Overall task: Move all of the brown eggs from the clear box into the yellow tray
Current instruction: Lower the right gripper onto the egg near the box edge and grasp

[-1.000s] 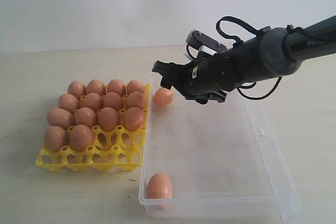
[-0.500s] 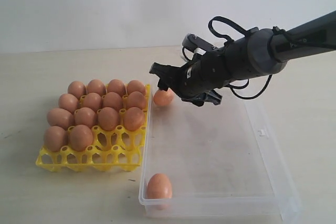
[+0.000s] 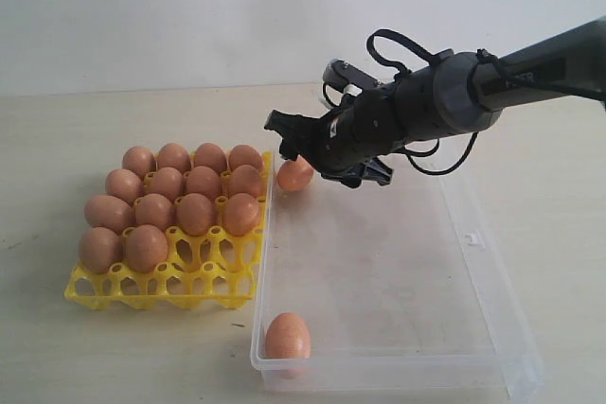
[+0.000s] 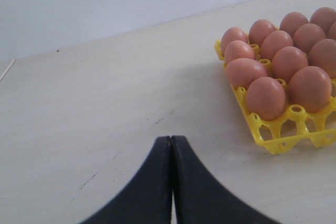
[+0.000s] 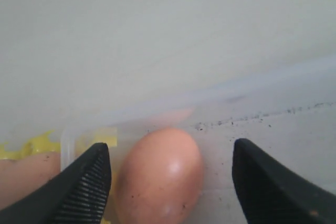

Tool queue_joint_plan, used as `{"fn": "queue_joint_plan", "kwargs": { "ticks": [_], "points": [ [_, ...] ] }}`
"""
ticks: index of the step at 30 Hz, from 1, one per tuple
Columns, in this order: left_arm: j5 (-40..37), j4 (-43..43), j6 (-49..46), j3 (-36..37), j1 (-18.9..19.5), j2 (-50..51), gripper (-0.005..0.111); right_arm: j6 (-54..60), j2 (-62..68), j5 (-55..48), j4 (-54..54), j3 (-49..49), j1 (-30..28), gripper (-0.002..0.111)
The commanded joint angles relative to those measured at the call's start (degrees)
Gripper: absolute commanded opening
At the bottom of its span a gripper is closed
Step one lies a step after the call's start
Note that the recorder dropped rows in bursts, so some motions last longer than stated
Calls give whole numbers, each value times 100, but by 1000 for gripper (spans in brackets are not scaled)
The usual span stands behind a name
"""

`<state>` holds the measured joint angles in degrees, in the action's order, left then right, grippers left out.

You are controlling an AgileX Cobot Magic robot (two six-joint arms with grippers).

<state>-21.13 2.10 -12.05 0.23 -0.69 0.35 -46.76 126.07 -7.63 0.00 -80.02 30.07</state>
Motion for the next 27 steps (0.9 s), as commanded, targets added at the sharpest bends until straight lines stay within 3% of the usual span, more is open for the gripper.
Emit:
{"fn": "queue_joint_plan", "kwargs": {
  "ticks": [1,20,22,27],
  "points": [
    [33,2,29,-23,10,-35,0,20,-4,-37,0,-38,-5,61],
    [33,2,29,-23,10,-35,0,90,214,93,0,-38,98,59],
    [33,2,29,-23,10,-35,0,90,214,94,0,-38,98,50],
    [33,2,28,-23,10,-35,0,223,214,25,0,-38,98,-1]
  ]
}}
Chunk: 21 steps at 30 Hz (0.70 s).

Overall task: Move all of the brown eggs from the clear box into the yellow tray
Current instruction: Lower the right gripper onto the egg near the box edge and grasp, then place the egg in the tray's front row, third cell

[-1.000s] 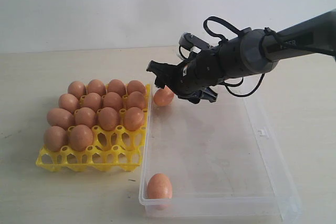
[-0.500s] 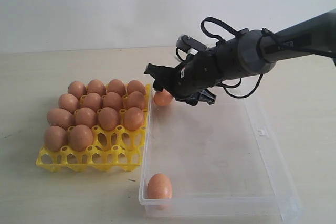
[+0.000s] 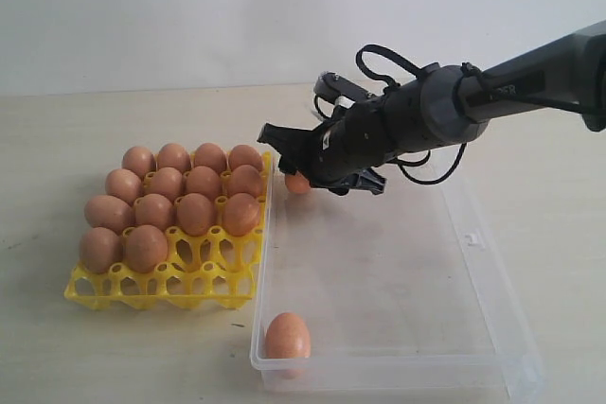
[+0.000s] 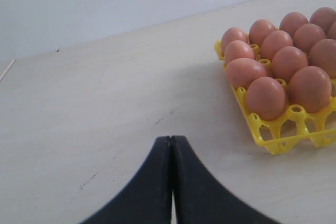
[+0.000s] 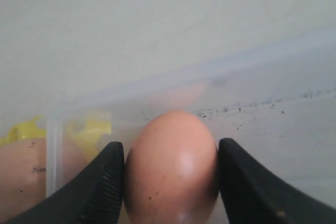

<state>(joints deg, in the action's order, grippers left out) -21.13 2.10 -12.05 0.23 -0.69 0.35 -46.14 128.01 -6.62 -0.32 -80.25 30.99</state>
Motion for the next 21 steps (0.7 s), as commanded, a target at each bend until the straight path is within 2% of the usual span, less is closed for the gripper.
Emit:
{"fn": "queue_joint_plan", "kwargs": {
  "ticks": [1,6,9,15,21],
  "points": [
    [33,2,18,-23,10,-35,0,250,21,-109,32,-15,5,0],
    [33,2,18,-23,10,-35,0,704,-216,-592,32,-15,5,0],
    [33,2,18,-23,10,-35,0,1539,-573,-677,108,92,5,0],
    [33,2,18,-23,10,-35,0,3674,-1686,511,86,1184,390,0],
    [33,2,18,-23,10,-35,0,5412,-2053,2076,-699,2091,1198,0]
  ]
}}
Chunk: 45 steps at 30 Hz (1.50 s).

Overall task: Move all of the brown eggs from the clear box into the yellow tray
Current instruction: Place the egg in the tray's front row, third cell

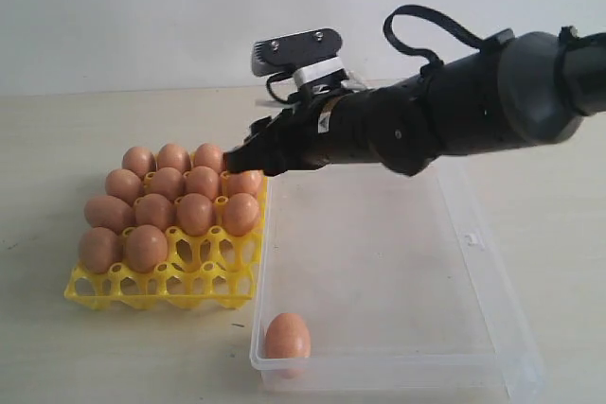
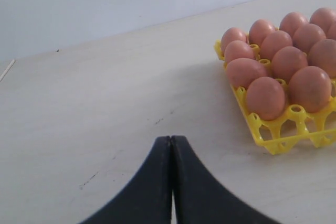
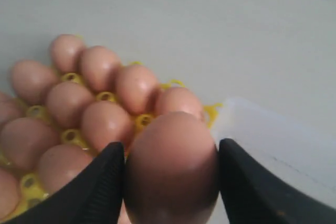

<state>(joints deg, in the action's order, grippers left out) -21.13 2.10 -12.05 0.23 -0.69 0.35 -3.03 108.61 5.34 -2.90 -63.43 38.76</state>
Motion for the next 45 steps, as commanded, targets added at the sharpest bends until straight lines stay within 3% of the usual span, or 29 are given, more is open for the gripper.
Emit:
{"fn": "queue_joint_plan", "kwargs": {
  "ticks": [1,10,22,37,41,45],
  "points": [
    [33,2,18,-23,10,-35,0,1322,-99,965,-556,450,558,0],
    [33,2,29,-23,10,-35,0,1973,236,1606,-899,479,1345,0],
    [33,2,29,-23,10,-35,0,1901,773,1881,-915,446,1387,0],
    [33,2,29,-23,10,-35,0,1527,1010,1494,-881,184,1387,1],
    [33,2,29,-23,10,-35,0,1527,1010,1426,-881,184,1387,18],
    [33,2,29,-23,10,-35,0,1527,1010,1418,-881,184,1387,55]
  ]
}}
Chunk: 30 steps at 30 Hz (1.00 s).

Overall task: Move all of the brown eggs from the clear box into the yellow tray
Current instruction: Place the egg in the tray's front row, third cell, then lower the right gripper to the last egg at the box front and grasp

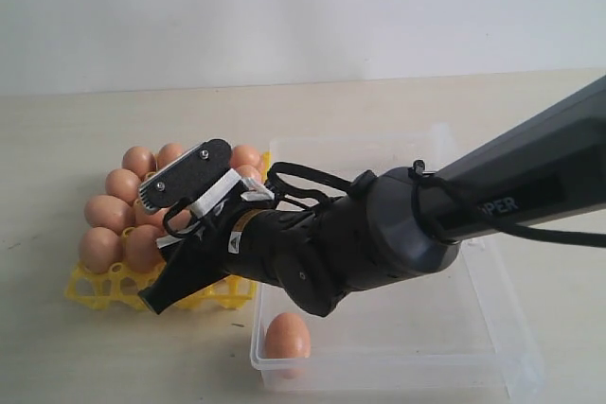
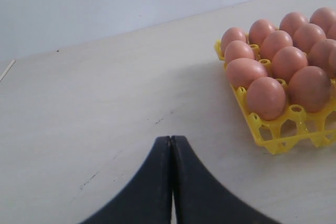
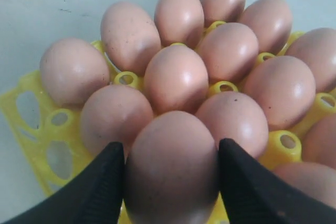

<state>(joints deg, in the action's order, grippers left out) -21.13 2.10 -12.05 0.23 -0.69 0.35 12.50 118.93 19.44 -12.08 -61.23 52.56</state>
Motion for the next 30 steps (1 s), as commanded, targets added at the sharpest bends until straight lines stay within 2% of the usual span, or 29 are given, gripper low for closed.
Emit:
{"fn": "queue_joint_plan", "kwargs": {
  "ticks": [1,3,8,11,14,20,24,30],
  "points": [
    [33,2,29,-23,10,-35,0,-25,-22,3,37,-37,6,65],
    [33,2,29,-23,10,-35,0,-25,-32,-46,37,-37,6,77],
    [33,2,29,-23,10,-35,0,52,-328,-566,9,-37,6,73],
    [33,2,29,-23,10,-35,0,343,-882,-1494,9,-37,6,63],
    [33,2,29,-23,10,-35,0,392,-1636,-2859,9,-37,-77,53],
    [33,2,29,-23,10,-35,0,-297,-2736,-5234,157,-1,-458,52],
    [33,2,29,-23,10,-35,0,-362,-2950,-5709,213,230,-697,57],
    [33,2,29,-23,10,-35,0,-362,-2759,-5601,-91,559,-726,64]
  ]
}}
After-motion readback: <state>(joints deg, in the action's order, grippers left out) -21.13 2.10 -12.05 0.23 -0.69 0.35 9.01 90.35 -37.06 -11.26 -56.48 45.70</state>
